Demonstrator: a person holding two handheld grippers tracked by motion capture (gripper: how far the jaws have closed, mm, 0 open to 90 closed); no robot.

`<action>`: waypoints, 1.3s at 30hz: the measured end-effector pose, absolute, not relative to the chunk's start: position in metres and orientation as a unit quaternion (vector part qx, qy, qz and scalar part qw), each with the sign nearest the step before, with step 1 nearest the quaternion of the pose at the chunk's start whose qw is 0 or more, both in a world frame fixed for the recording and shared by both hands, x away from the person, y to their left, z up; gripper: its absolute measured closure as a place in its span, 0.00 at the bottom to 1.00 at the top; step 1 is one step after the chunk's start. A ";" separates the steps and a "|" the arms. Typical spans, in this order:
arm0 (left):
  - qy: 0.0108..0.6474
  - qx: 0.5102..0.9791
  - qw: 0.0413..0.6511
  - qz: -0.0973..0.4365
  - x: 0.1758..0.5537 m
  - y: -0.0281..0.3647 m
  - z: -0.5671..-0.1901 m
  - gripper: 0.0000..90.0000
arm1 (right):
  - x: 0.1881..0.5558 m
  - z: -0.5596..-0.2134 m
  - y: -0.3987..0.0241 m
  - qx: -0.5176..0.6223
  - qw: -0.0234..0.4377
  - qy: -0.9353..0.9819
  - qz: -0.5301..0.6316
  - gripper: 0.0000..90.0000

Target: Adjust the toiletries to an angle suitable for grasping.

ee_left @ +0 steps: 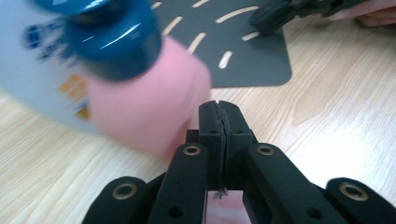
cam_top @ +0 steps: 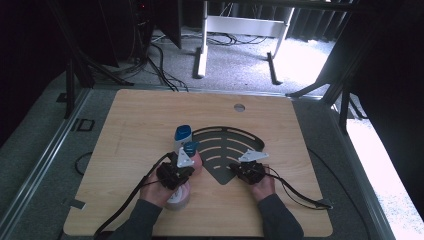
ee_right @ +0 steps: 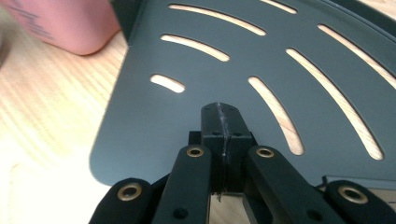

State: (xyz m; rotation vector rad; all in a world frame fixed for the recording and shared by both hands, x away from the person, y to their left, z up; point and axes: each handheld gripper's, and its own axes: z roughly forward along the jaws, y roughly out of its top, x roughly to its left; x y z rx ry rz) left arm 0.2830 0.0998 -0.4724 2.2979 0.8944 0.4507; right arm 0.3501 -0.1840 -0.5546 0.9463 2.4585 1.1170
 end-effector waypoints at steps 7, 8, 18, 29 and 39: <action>0.370 0.857 0.311 0.177 0.268 0.135 -0.471 0.99 | 0.338 -0.546 -0.187 0.310 0.138 0.854 0.394 1.00; 0.373 0.856 0.309 0.180 0.265 0.139 -0.471 0.99 | 0.337 -0.545 -0.187 0.308 0.138 0.855 0.394 1.00; 0.416 0.839 0.297 0.187 0.250 0.173 -0.477 0.99 | 0.324 -0.538 -0.189 0.294 0.133 0.858 0.400 1.00; 0.432 0.842 0.285 0.152 0.241 0.184 -0.499 1.00 | 0.314 -0.533 -0.192 0.285 0.133 0.862 0.397 1.00; 0.409 0.856 0.286 0.135 0.242 0.171 -0.506 1.00 | 0.311 -0.535 -0.196 0.290 0.137 0.862 0.392 1.00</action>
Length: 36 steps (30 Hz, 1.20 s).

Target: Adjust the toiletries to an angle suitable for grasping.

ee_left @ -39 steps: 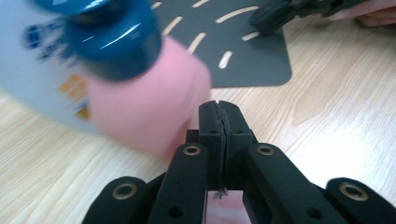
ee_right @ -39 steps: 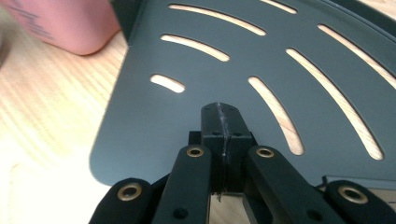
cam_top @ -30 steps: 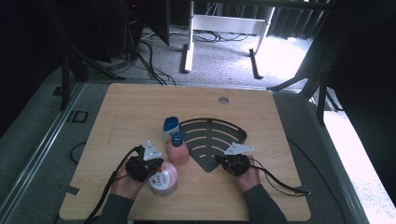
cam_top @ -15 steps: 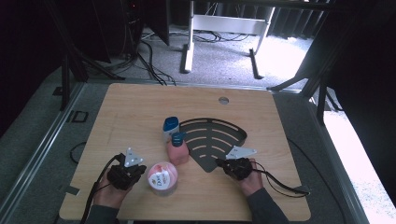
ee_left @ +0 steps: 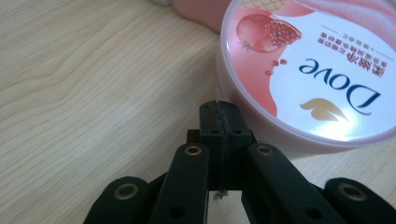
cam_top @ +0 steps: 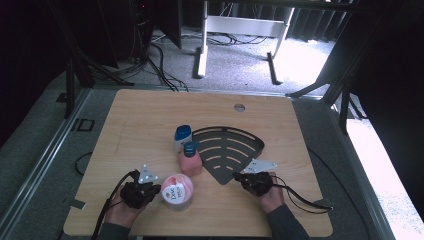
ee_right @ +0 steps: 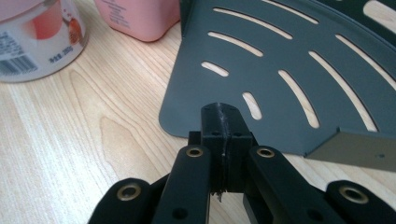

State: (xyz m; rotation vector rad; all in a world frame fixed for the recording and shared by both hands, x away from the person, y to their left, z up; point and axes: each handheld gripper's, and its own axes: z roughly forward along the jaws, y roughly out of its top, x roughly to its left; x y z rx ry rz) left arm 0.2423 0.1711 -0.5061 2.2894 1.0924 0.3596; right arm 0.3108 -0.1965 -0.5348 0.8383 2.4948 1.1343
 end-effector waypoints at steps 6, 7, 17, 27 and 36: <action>0.384 0.865 0.297 0.128 0.246 0.153 -0.507 0.99 | 0.309 -0.540 -0.203 0.296 0.133 0.862 0.389 1.00; 0.381 0.866 0.299 0.127 0.247 0.150 -0.508 0.99 | 0.308 -0.541 -0.204 0.298 0.132 0.862 0.388 1.00; 0.338 0.881 0.318 0.096 0.246 0.117 -0.511 0.99 | 0.300 -0.540 -0.209 0.290 0.127 0.865 0.389 1.00; 0.276 0.895 0.345 0.069 0.234 0.098 -0.509 0.99 | 0.286 -0.533 -0.219 0.288 0.126 0.863 0.395 0.99; 0.248 0.899 0.356 0.056 0.237 0.076 -0.508 0.99 | 0.277 -0.529 -0.224 0.283 0.132 0.864 0.394 0.99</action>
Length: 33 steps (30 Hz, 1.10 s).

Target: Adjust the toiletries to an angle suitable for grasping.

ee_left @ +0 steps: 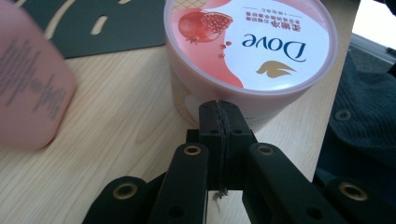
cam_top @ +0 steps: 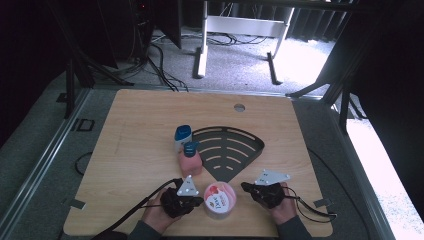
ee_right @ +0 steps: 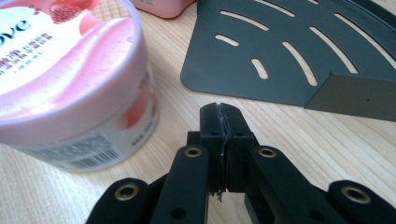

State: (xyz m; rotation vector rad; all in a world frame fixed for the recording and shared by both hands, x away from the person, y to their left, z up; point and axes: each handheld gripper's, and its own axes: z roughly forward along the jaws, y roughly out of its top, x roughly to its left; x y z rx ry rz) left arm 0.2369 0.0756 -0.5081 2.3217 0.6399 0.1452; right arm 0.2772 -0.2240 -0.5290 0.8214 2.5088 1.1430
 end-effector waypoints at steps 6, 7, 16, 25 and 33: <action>0.234 0.902 0.359 0.045 0.240 0.059 -0.511 0.99 | 0.273 -0.527 -0.237 0.297 0.134 0.858 0.397 0.98; 0.232 0.902 0.361 0.044 0.241 0.056 -0.512 0.98 | 0.272 -0.526 -0.239 0.298 0.135 0.857 0.398 0.98; 0.231 0.900 0.367 0.041 0.244 0.045 -0.515 0.97 | 0.245 -0.524 -0.254 0.292 0.127 0.862 0.394 0.99; 0.233 0.898 0.372 0.038 0.247 0.039 -0.515 0.98 | 0.223 -0.522 -0.255 0.256 0.102 0.877 0.394 1.00; 0.225 0.897 0.379 0.032 0.250 0.028 -0.516 0.98 | 0.226 -0.520 -0.256 0.255 0.097 0.873 0.404 1.00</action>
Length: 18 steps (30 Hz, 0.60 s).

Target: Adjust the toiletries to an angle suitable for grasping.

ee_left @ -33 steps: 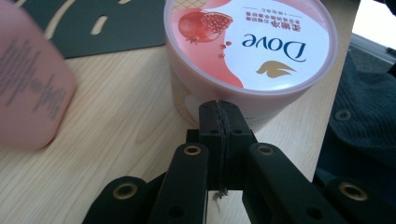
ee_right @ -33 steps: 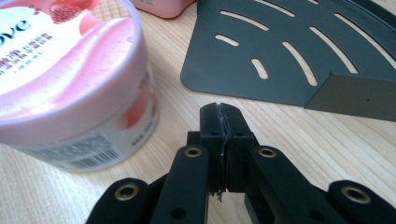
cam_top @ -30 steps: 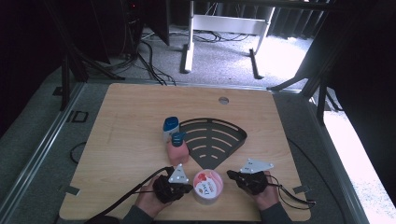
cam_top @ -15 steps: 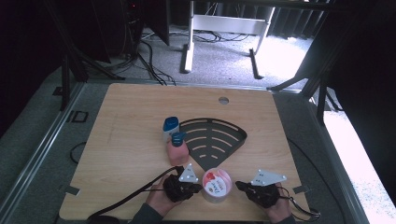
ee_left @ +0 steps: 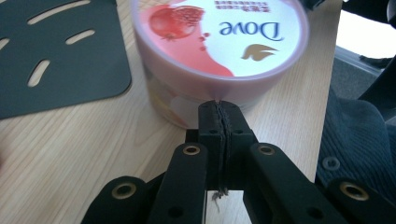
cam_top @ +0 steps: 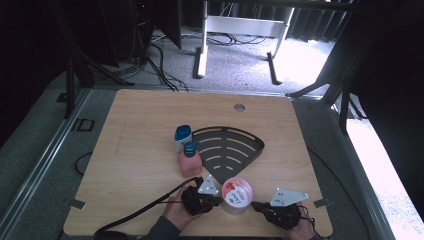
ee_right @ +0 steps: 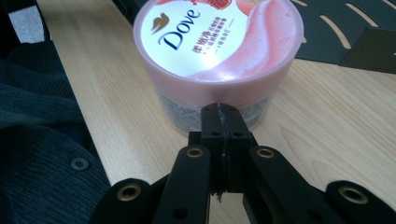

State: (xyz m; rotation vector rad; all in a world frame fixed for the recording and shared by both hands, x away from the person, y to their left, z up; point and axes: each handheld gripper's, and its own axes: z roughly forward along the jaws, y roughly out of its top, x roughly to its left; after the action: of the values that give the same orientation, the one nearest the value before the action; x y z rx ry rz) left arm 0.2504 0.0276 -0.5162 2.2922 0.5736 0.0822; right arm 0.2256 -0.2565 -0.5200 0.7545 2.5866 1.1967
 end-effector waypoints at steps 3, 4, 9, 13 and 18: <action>0.227 0.895 0.383 0.034 0.255 0.024 -0.516 0.98 | 0.230 -0.520 -0.257 0.258 0.101 0.872 0.402 1.00; 0.230 0.893 0.386 0.034 0.256 0.023 -0.516 0.98 | 0.232 -0.521 -0.258 0.259 0.103 0.872 0.401 1.00; 0.238 0.891 0.384 0.040 0.264 0.021 -0.517 0.97 | 0.239 -0.521 -0.261 0.267 0.110 0.871 0.398 1.00; 0.245 0.891 0.378 0.048 0.270 0.023 -0.517 0.93 | 0.245 -0.521 -0.264 0.269 0.110 0.870 0.398 0.98; 0.248 0.894 0.369 0.055 0.276 0.025 -0.520 0.77 | 0.248 -0.522 -0.267 0.265 0.105 0.874 0.393 0.88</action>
State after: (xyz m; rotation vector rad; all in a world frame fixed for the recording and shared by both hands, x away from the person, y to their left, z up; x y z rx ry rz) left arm 0.2756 0.0249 -0.5197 2.2943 0.6368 0.1407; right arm 0.2483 -0.2666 -0.5220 0.7821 2.5764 1.1583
